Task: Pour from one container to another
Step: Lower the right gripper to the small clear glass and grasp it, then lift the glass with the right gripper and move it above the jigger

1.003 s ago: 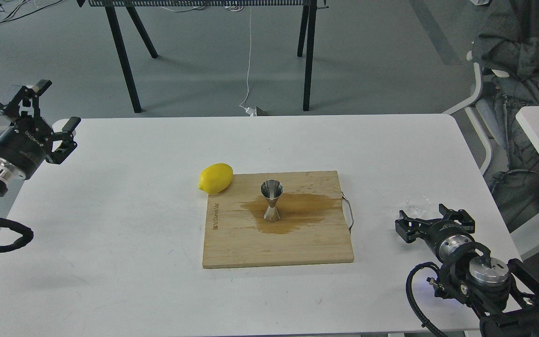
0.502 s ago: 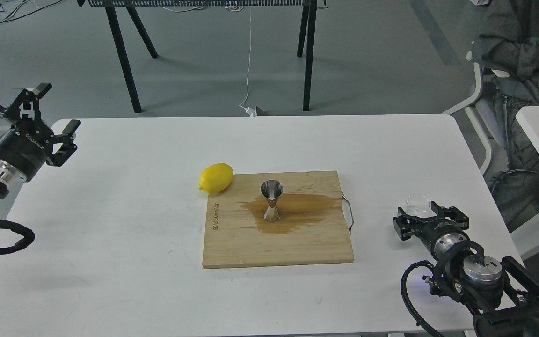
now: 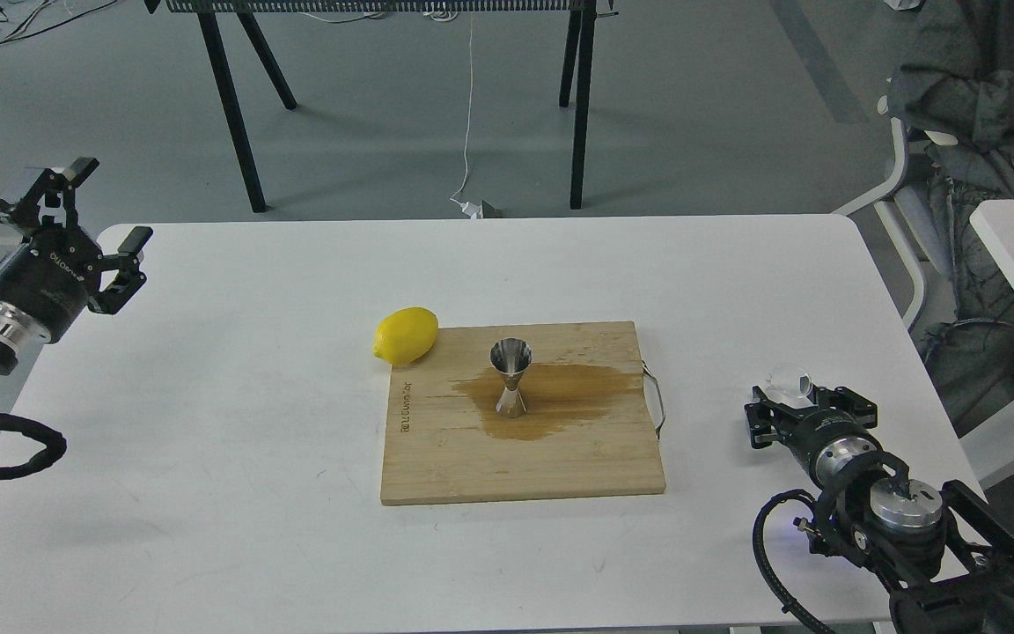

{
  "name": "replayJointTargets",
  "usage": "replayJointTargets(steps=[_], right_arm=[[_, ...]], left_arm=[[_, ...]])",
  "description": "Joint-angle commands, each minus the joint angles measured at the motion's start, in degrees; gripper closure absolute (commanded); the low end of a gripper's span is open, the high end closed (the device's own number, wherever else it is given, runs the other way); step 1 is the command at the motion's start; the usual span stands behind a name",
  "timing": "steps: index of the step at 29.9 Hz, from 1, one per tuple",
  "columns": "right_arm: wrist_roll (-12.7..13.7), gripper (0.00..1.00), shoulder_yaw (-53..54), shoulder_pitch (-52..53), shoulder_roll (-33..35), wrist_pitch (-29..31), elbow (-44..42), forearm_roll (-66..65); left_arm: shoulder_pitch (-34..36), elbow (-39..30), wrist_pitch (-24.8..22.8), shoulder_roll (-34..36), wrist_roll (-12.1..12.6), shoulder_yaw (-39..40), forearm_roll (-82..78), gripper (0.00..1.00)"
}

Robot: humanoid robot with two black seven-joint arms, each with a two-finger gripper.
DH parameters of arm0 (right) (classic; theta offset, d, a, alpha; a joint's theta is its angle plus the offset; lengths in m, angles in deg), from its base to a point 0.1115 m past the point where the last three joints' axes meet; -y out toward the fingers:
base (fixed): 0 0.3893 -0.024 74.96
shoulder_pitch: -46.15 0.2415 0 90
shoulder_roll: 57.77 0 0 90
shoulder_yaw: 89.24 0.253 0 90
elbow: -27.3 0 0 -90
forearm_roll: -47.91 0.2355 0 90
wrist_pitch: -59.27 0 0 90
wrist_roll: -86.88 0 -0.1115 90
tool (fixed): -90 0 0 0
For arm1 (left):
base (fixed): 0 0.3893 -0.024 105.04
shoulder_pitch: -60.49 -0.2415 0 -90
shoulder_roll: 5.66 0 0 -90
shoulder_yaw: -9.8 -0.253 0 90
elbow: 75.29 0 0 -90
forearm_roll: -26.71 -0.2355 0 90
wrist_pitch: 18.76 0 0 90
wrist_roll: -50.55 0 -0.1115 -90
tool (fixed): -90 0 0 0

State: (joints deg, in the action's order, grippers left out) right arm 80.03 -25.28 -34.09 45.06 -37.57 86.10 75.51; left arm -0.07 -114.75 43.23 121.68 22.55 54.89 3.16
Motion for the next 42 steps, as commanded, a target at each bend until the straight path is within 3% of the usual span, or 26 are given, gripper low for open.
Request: replayJointTargets(steps=[1,12,28,37,42], right_arm=[[-0.1,0.43,-0.6,0.0,0.0,0.9,0.0,0.0],[0.0,0.57,-0.9,-0.1,0.0,2.1,0.0,-1.4],[-0.2,0.6,-3.4,0.3,0.4,3.2,5.2,-4.6],[0.6,0.6,-3.6,1.2,0.7,2.4,15.2,-17.5],[2.0,0.6,-6.2,5.4,0.7,2.4,16.4,-23.2]], left_arm=[[0.0,0.4,0.0,-0.1,0.0,0.0,0.0,0.0],[0.0,0.7,0.0,-0.1,0.0,0.0,0.0,0.0],[0.0,0.9,0.0,-0.4,0.0,0.0,0.0,0.0],[0.1,0.9,0.0,-1.5,0.0,0.2,0.1,0.0],[0.1,0.9,0.0,-1.6,0.0,0.5,0.2,0.0]])
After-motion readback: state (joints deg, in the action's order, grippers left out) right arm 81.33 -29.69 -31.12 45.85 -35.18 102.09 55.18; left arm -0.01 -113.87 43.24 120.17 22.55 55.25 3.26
